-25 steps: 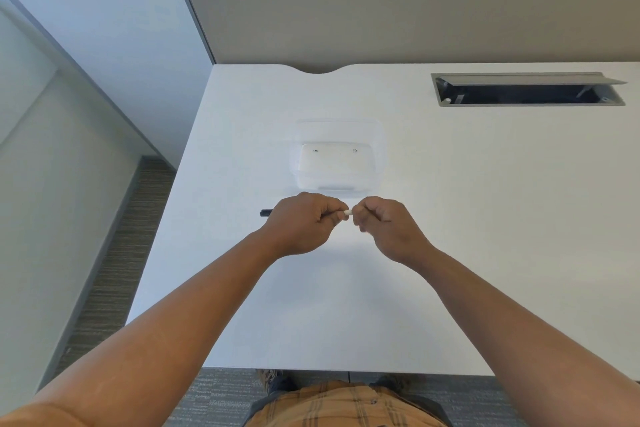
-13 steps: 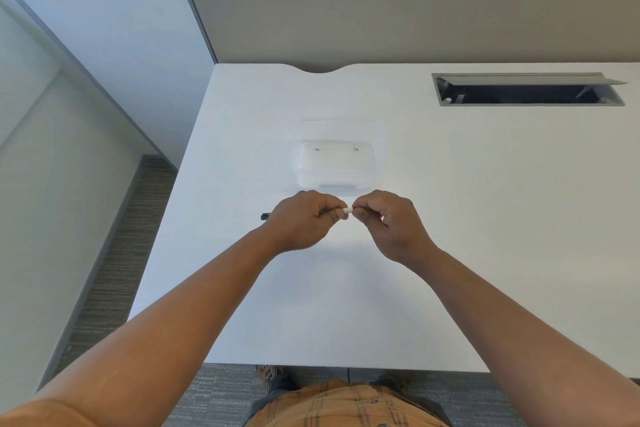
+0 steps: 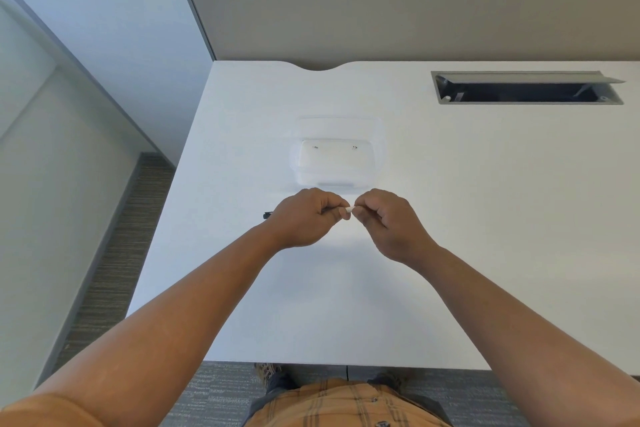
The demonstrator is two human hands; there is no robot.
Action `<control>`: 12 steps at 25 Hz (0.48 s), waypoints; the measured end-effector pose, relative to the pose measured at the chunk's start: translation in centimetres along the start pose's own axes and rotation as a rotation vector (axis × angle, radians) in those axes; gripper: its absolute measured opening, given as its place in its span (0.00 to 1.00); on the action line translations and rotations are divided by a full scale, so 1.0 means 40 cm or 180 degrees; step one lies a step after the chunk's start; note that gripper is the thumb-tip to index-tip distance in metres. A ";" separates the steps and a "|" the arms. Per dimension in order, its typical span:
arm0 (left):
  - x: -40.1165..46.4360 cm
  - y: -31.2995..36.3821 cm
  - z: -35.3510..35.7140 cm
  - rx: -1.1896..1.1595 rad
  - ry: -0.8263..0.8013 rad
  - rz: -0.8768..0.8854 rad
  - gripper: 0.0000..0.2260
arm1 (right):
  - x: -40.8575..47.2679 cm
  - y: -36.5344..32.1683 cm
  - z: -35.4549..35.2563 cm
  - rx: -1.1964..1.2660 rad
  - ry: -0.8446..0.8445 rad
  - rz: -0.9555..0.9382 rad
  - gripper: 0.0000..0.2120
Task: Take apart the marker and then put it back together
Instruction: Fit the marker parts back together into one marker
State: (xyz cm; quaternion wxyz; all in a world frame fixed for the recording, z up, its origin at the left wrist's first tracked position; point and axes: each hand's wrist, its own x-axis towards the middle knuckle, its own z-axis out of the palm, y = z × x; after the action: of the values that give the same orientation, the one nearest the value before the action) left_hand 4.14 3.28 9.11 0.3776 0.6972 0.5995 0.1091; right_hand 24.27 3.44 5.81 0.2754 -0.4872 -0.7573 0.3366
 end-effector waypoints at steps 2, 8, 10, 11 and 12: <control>-0.001 0.008 -0.002 0.0296 0.0061 0.0083 0.11 | 0.010 -0.014 0.001 0.1079 -0.0158 0.0921 0.14; 0.010 0.004 -0.009 0.0018 -0.0224 0.0008 0.11 | -0.002 -0.014 0.006 0.0649 -0.0072 0.0845 0.18; 0.013 0.003 -0.015 -0.0393 -0.0291 0.0010 0.11 | -0.007 -0.005 -0.003 0.0026 0.0171 0.0156 0.14; 0.012 0.009 -0.016 -0.0465 -0.0315 0.0031 0.11 | -0.010 -0.001 0.001 -0.0021 0.0189 0.0030 0.13; 0.012 0.012 -0.015 -0.0388 -0.0295 0.0057 0.11 | -0.009 0.001 0.012 0.0162 0.0185 0.0144 0.15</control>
State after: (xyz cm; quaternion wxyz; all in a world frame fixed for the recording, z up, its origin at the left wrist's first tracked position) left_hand 4.28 3.97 9.69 0.4457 0.6826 0.5674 0.1164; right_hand 24.08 2.99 5.44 0.3019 -0.5065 -0.7290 0.3477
